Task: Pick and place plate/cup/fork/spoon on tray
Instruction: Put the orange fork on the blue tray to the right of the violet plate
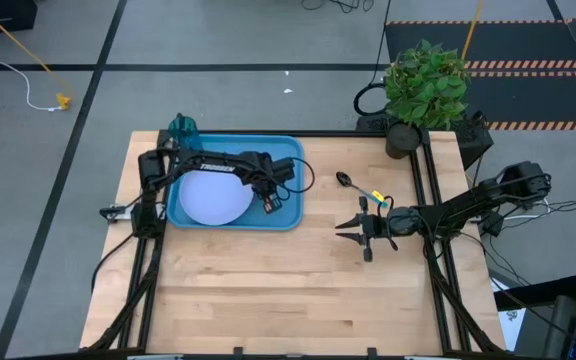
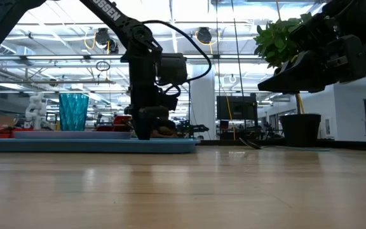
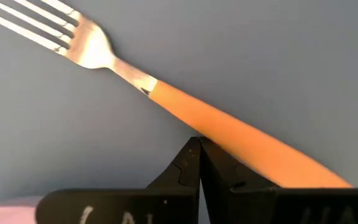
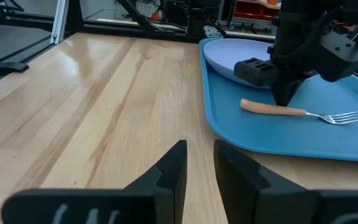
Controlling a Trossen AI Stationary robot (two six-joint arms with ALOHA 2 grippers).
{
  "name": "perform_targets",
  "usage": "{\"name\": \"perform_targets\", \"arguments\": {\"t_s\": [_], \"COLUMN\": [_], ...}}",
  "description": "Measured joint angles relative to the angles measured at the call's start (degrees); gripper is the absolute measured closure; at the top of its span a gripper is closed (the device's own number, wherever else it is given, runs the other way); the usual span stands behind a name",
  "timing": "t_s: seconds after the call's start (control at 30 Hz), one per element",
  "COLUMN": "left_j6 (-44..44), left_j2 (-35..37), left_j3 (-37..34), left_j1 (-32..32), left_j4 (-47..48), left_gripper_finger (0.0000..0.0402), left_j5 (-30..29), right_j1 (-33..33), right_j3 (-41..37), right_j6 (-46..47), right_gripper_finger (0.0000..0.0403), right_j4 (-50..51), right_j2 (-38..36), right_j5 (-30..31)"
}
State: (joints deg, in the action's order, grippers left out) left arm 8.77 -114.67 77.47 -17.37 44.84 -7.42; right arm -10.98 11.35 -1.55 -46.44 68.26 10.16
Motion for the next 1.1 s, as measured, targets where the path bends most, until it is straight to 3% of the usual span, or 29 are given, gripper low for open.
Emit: {"name": "perform_targets", "arguments": {"t_s": [0.47,0.67,0.83,1.1], "left_j6": [1.71,-0.06,-5.38,-7.25], "left_j2": [2.59,7.37,5.45,1.38], "left_j3": [1.48,1.95,1.95,1.88], "left_j1": [2.91,3.15,1.55,-1.33], "left_j4": [0.96,-2.18,-8.66,-8.36], "left_gripper_finger": [0.0396,0.0396,0.0396,0.0396], "left_j5": [1.23,-5.80,-6.14,-2.49], "right_j1": [0.00,0.00,0.00,-1.73], "right_j3": [0.00,0.00,0.00,0.02], "right_j6": [1.21,2.17,3.70,7.08], "right_gripper_finger": [0.0332,0.0332,0.0332,0.0332], "right_j4": [-0.02,-0.38,-0.76,0.59], "right_j2": [-0.01,0.01,0.00,-0.01], "right_j5": [-1.68,-1.72,-1.99,-7.49]}}
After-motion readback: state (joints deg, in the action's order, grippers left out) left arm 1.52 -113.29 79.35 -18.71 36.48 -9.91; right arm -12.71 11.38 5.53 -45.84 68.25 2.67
